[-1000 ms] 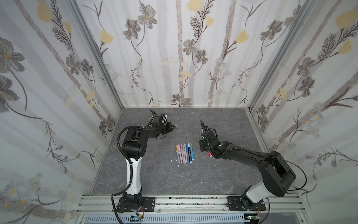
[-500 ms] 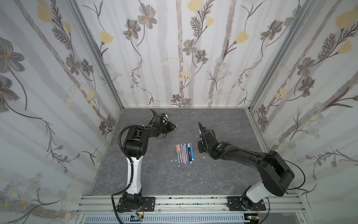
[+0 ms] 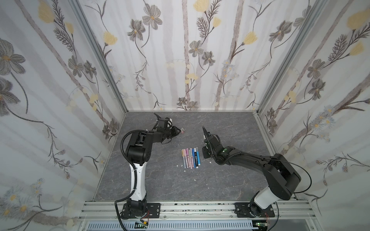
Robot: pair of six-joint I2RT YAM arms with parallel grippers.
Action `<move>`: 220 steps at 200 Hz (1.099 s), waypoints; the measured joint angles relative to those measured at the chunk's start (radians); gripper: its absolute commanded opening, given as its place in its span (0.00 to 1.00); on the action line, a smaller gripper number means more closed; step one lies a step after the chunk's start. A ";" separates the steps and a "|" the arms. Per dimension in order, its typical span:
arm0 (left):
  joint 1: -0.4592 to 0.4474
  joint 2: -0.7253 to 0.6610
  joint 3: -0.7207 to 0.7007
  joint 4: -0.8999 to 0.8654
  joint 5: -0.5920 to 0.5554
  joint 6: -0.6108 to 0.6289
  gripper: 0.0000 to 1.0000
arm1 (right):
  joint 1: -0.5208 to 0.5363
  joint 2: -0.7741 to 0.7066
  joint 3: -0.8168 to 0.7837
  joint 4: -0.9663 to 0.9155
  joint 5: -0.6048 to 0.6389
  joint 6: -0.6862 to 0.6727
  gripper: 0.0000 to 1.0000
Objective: Remove pen caps from pens
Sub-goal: Place the pen cap at the top-center of the table, then pick up the pen from the center of the table.
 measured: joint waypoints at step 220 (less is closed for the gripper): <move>0.003 -0.398 -0.317 0.014 0.018 0.008 0.38 | 0.054 0.214 0.080 0.006 -0.048 0.094 0.30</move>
